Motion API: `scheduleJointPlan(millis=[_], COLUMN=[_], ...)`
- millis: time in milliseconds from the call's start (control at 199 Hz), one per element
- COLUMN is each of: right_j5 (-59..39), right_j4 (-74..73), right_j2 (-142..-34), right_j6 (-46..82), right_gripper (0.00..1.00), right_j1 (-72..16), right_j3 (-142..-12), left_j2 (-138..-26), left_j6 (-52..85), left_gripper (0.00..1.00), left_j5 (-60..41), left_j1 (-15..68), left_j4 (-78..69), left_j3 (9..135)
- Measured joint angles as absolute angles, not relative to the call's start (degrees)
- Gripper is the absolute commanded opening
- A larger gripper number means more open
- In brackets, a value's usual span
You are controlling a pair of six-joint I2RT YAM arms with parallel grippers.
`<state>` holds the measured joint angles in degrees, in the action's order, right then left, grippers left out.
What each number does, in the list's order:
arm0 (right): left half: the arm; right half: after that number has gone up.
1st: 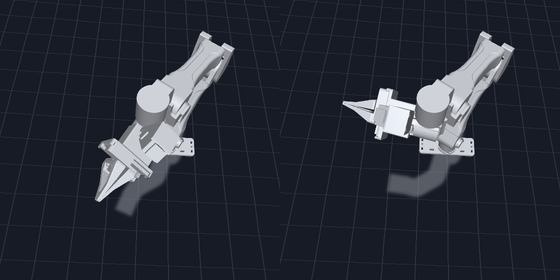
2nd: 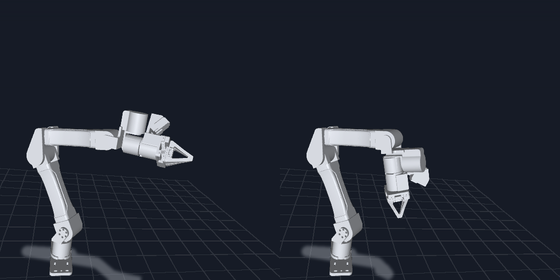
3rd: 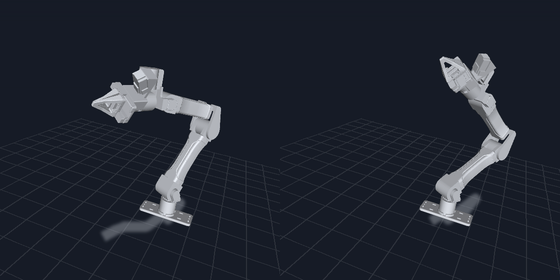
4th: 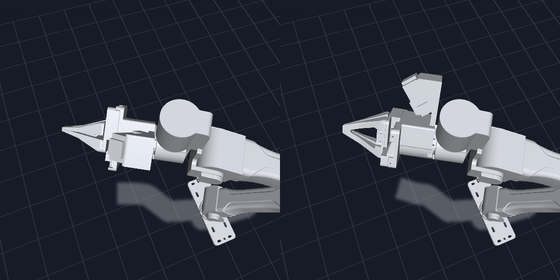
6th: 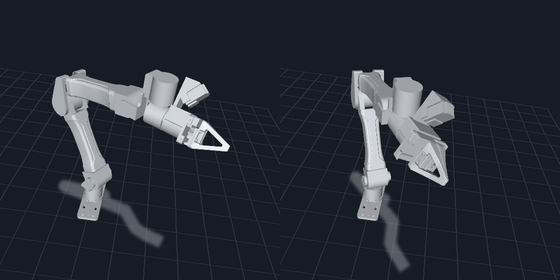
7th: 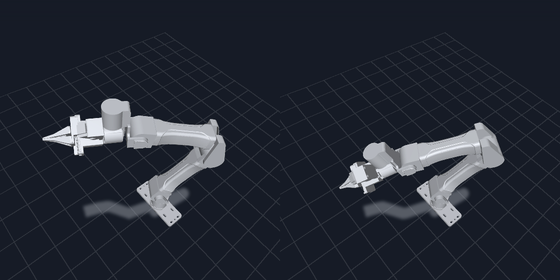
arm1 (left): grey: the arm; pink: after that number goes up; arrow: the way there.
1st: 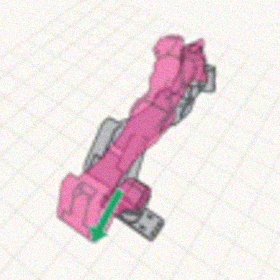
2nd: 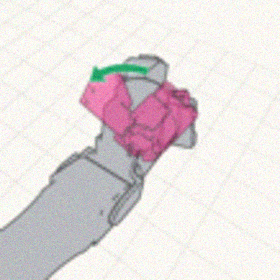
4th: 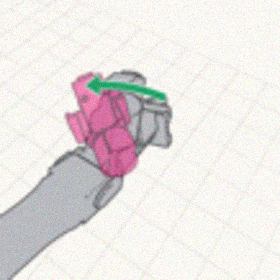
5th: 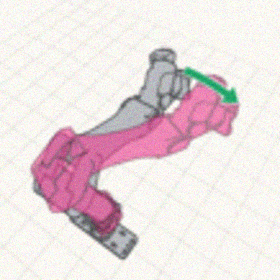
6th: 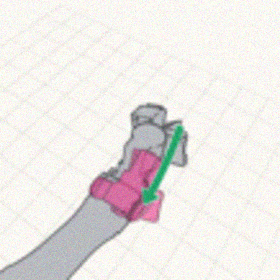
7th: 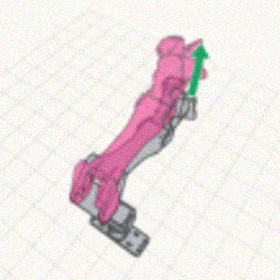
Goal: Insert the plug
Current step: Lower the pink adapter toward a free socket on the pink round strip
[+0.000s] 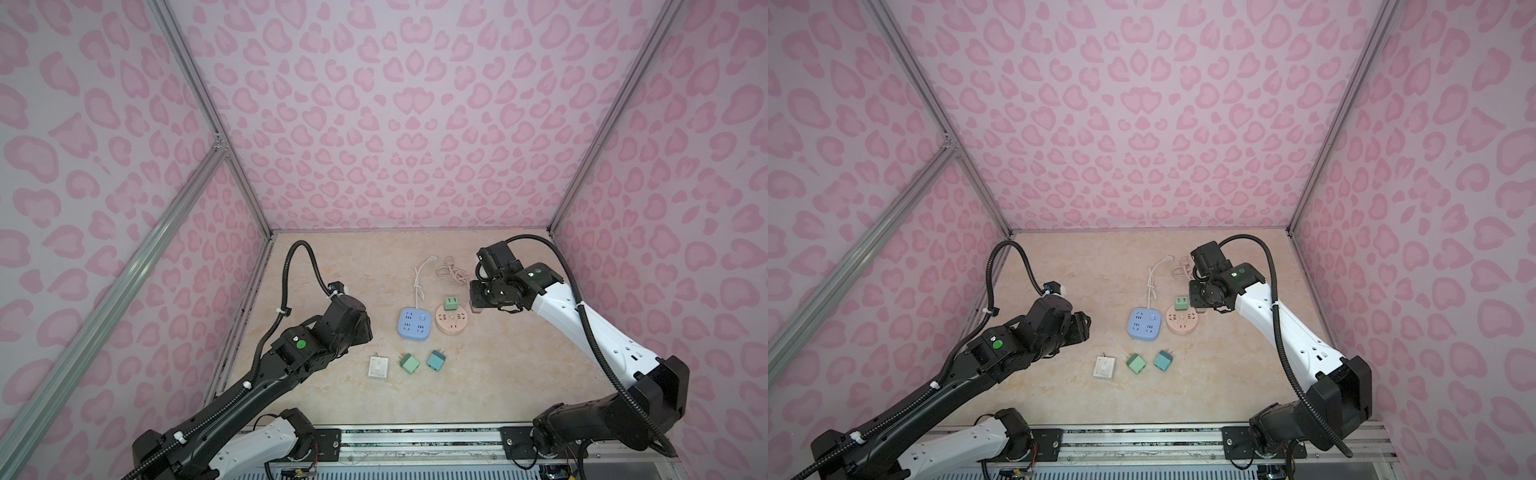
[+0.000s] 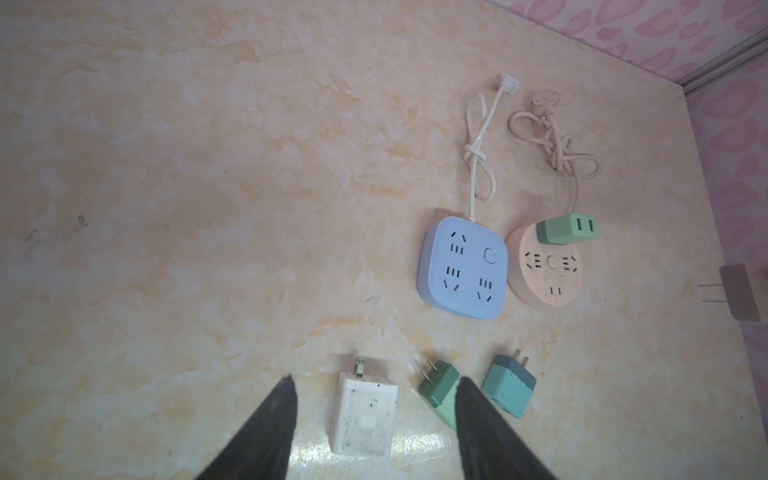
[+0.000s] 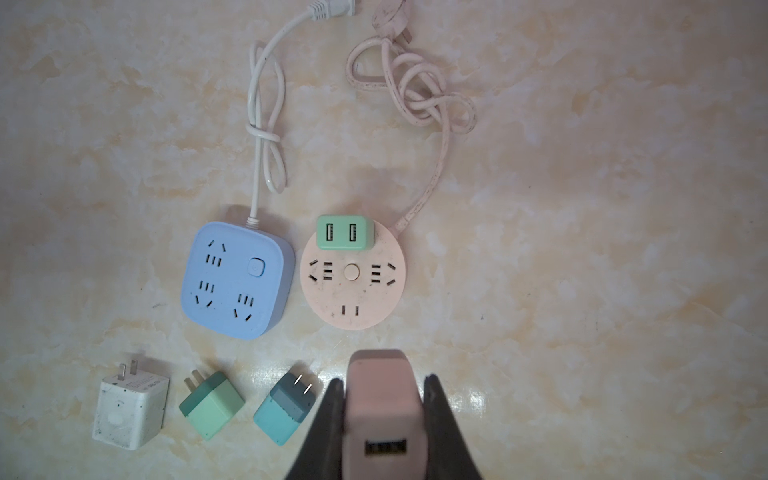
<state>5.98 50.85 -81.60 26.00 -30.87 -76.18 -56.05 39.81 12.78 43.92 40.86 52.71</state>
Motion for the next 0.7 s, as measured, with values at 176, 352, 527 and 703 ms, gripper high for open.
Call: scheduleJointPlan(millis=[176, 352, 527, 703], right_j5=[6.15, 6.13, 5.91, 5.39], right_j4=[51.37, 51.68, 49.54, 43.62], right_j2=[-84.44, -87.05, -88.01, -86.54], right_j6=[25.08, 24.77, 24.84, 25.32], right_gripper=[0.00, 0.00, 0.00, 0.00], right_j1=[-30.63, -30.35, -30.37, -30.55], right_j3=[-77.67, -78.39, -76.66, -71.29], left_j2=[-56.01, -55.81, -55.64, -55.42], left_j6=[39.83, 39.92, 40.47, 40.49], left_gripper=[0.63, 0.63, 0.62, 0.62], left_j5=[12.53, 12.47, 12.36, 12.36], left_j1=[43.88, 43.88, 43.88, 43.88], left_j4=[40.66, 40.32, 40.29, 40.25], left_j3=[52.53, 51.96, 51.46, 51.18])
